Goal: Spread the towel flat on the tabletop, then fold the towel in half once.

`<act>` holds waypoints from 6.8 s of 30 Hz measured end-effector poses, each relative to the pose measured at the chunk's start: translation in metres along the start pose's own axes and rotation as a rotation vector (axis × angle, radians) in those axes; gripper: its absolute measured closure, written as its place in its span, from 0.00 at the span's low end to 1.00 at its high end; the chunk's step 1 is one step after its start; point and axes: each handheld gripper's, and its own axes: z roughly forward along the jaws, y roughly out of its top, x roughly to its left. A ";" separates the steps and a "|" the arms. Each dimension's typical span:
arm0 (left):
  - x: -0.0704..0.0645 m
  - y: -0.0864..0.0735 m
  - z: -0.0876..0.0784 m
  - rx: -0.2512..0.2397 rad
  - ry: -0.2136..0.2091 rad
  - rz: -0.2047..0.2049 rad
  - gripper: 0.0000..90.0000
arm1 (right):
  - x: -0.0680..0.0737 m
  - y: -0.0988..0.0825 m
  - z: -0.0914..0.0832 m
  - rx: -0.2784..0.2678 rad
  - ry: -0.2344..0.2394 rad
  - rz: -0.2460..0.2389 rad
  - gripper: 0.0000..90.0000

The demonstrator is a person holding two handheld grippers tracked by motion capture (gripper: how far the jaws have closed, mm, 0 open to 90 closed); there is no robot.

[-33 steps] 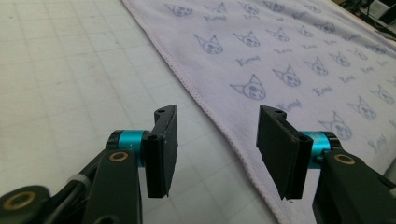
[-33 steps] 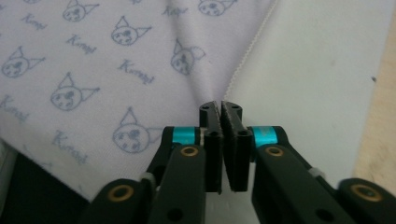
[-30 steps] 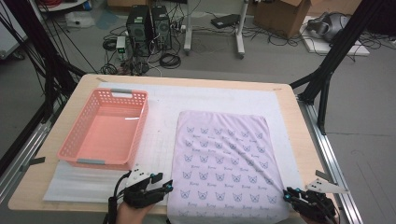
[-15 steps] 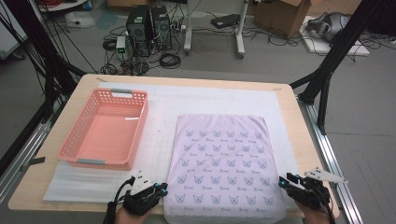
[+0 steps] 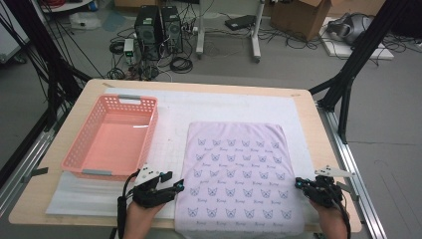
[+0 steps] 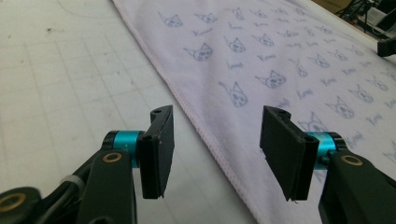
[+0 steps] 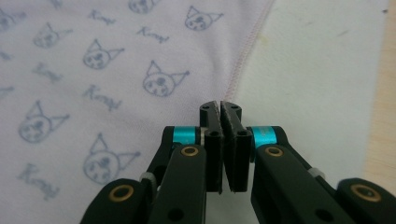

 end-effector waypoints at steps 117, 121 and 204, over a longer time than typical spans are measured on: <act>0.050 0.079 0.123 0.094 0.208 0.031 0.96 | -0.027 0.094 0.088 0.025 -0.018 -0.051 0.95; 0.058 0.090 0.113 0.034 0.187 -0.031 0.97 | -0.036 0.096 0.084 -0.035 -0.031 -0.006 0.96; 0.004 0.046 0.027 -0.075 -0.094 -0.061 0.93 | 0.005 0.043 -0.005 -0.168 0.059 -0.039 0.96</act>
